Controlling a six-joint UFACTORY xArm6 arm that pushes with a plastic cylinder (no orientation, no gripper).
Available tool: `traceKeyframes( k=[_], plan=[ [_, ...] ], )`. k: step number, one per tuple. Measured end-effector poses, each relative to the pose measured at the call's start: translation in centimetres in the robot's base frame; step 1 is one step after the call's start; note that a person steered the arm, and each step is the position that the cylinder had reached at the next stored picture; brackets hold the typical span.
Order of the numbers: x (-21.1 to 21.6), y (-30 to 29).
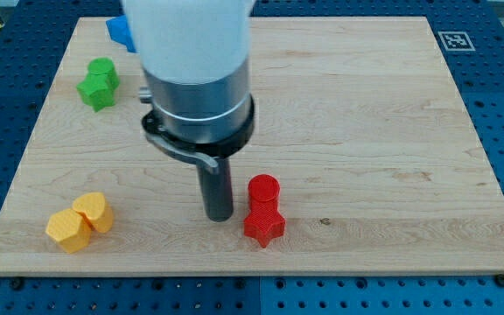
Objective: Move the red blocks towards the center
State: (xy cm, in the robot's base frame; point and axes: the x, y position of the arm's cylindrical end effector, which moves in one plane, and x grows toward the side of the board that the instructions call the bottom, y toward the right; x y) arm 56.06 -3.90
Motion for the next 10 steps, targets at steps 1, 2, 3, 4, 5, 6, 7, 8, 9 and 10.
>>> traceKeyframes(
  k=[1, 2, 3, 4, 5, 6, 7, 8, 9, 10],
  plan=[
    [0.0, -0.4],
    [1.6, -1.7],
    [4.2, -1.2],
    [5.8, 2.4],
    [5.8, 5.9],
    [5.8, 5.7],
    [4.6, 5.2],
    [3.1, 5.2],
    [1.9, 5.2],
    [0.8, 5.2]
  ],
)
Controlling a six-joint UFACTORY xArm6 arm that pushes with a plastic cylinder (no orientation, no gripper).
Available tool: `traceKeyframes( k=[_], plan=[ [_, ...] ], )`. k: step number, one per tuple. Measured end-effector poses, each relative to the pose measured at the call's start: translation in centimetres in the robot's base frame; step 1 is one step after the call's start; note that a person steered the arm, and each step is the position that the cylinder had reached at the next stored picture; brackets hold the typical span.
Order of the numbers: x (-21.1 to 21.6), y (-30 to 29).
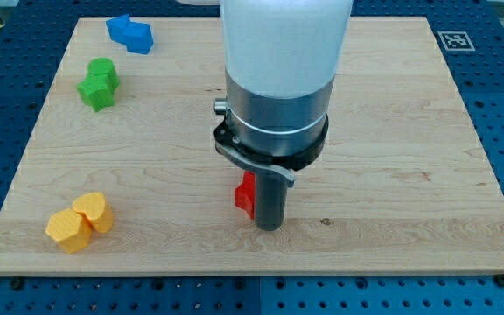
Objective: Move the red blocks towards the center
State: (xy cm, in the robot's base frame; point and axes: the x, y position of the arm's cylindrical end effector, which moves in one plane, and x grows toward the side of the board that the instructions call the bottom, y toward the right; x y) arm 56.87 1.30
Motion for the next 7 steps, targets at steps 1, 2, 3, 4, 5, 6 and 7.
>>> traceKeyframes(
  k=[1, 2, 3, 4, 5, 6, 7],
  plan=[
    [-1.4, 0.0],
    [-3.1, 0.0],
    [-4.3, 0.0],
    [-3.0, 0.0],
    [-2.1, -1.1],
    [-2.1, -4.2],
    [-2.1, -4.8]
  ],
)
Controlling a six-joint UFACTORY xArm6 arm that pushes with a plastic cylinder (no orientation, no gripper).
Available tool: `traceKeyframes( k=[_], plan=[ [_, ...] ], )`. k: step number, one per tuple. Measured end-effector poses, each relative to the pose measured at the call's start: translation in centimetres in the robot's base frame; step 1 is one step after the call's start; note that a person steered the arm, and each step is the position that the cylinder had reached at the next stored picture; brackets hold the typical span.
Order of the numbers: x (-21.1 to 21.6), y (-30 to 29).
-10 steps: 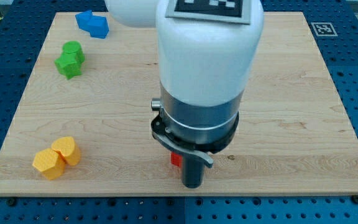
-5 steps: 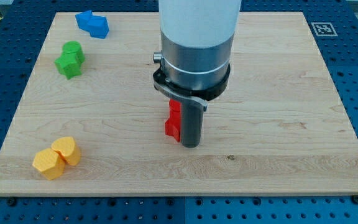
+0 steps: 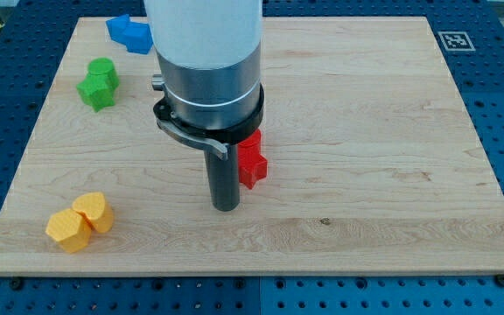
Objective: Move the red blocks towards the center
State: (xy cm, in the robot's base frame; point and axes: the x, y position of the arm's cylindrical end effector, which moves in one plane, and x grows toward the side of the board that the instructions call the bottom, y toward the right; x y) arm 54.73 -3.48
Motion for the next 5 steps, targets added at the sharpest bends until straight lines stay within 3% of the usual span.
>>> traceKeyframes(
  k=[5],
  plan=[
    [-5.0, 2.9]
  ],
)
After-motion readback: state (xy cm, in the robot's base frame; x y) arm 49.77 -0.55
